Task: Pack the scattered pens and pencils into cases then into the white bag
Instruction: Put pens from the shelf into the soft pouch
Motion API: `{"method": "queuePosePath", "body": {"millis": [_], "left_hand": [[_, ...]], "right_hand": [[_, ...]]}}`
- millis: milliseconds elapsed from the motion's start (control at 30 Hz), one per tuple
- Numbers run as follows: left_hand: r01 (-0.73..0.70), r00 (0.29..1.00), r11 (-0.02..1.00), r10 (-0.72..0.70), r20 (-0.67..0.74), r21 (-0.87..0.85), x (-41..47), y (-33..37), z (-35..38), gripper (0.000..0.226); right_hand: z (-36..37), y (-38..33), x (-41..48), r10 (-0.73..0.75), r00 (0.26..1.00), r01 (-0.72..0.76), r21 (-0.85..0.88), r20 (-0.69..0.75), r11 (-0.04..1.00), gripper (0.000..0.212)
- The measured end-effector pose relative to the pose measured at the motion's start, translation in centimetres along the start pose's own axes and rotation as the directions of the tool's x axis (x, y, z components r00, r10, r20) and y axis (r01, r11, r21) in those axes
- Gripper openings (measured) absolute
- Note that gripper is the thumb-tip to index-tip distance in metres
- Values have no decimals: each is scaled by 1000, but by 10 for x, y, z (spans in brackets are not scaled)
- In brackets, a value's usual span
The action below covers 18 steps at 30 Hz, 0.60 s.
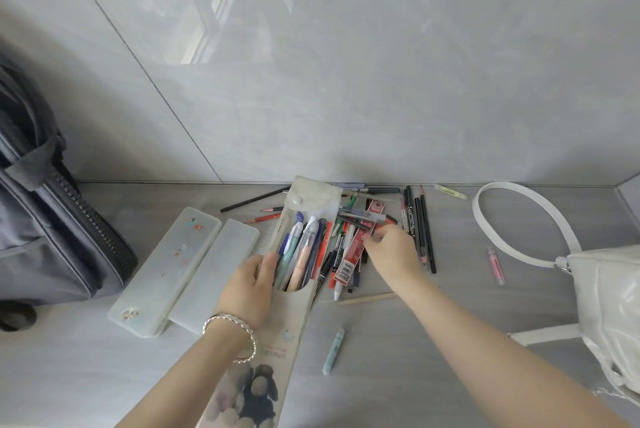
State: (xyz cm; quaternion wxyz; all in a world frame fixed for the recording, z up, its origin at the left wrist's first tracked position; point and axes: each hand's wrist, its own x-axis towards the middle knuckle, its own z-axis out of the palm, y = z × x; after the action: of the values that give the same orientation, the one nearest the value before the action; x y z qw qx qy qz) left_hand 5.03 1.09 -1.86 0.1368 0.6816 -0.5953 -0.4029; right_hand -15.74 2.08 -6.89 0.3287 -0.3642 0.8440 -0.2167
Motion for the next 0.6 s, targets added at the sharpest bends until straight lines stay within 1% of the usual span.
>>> {"method": "queuePosePath", "body": {"millis": [33,67,133,233,300,333,400,467,500,533,600], "left_hand": [[-2,1000,1000,2,3,-8,-1,-1,0,44],[-4,1000,1000,5,6,-9,-2,-1,-2,43],[-1,1000,1000,1,11,-6,-5,-2,-3,41],[5,1000,1000,-5,19,-1,-7,-4,-5,40],[8,1000,1000,-8,22,-5,-8,-5,-6,38],[10,1000,1000,-10,25,-5,-8,-6,-7,38],[12,999,1000,-13,29,7,-7,-6,-7,39],[17,999,1000,-18,32,15,-5,-6,-6,41],[18,999,999,-19,33,26,-5,-6,-5,42],[18,999,999,-19,35,41,-5,-6,-4,44],[6,999,998,-9,46,66,-6,-4,-2,44]], "right_hand": [[6,-2,5,5,999,-3,-45,43,999,33],[11,-5,8,21,995,-12,-91,95,996,38],[19,-11,12,49,989,-25,-166,139,986,37],[20,-14,19,81,986,-56,-167,146,984,36],[15,-13,21,131,973,-113,-104,189,988,37],[11,-11,21,149,963,-143,-44,223,989,37],[0,-4,17,147,953,-176,90,266,980,40],[-15,4,10,128,954,-187,201,272,962,33],[-23,6,4,124,955,-186,220,268,958,29],[-30,9,-1,118,961,-177,229,251,957,29],[-46,10,-12,65,987,-109,305,149,946,38]]}}
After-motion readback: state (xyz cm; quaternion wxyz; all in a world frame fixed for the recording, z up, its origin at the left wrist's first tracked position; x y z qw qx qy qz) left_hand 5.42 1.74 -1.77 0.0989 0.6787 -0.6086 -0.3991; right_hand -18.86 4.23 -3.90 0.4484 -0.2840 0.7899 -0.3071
